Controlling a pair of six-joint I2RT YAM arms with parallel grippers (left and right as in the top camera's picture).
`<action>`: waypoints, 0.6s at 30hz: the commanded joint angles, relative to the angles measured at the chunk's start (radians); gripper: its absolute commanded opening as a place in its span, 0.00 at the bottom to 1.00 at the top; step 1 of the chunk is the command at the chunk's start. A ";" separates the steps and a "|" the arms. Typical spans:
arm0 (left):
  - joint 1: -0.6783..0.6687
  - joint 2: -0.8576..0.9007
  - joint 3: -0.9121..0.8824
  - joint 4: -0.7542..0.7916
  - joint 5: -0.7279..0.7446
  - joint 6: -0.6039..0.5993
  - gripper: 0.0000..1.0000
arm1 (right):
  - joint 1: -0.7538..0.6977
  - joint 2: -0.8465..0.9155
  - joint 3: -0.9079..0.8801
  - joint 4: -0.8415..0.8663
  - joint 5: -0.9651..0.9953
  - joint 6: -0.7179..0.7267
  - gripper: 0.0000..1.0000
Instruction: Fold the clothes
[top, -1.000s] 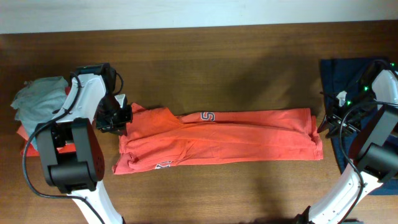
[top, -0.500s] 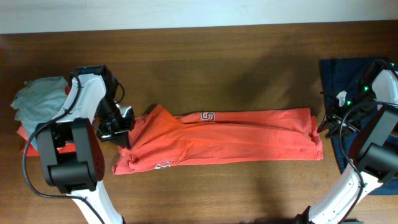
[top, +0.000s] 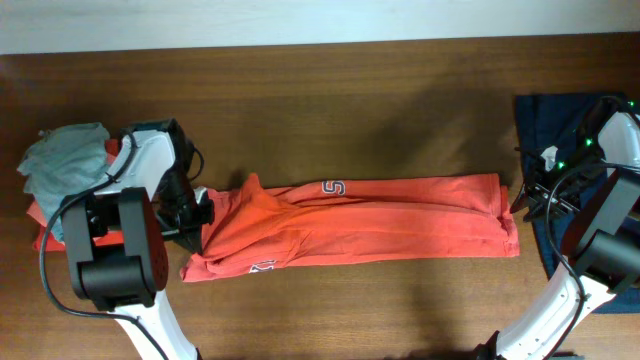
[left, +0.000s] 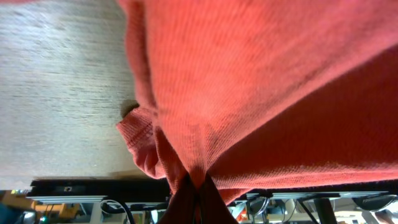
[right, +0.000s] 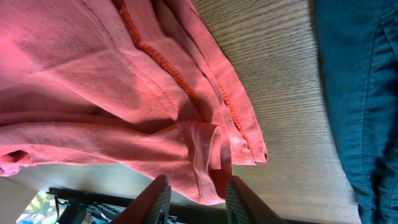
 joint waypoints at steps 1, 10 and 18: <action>0.003 0.014 -0.024 0.004 0.008 -0.017 0.04 | 0.005 -0.032 0.017 -0.003 -0.004 -0.003 0.35; -0.004 0.013 -0.024 0.020 0.008 -0.017 0.06 | 0.005 -0.032 0.017 -0.003 -0.005 -0.003 0.35; -0.058 -0.047 -0.023 0.074 0.008 -0.013 0.01 | 0.005 -0.032 0.017 0.000 -0.005 -0.003 0.35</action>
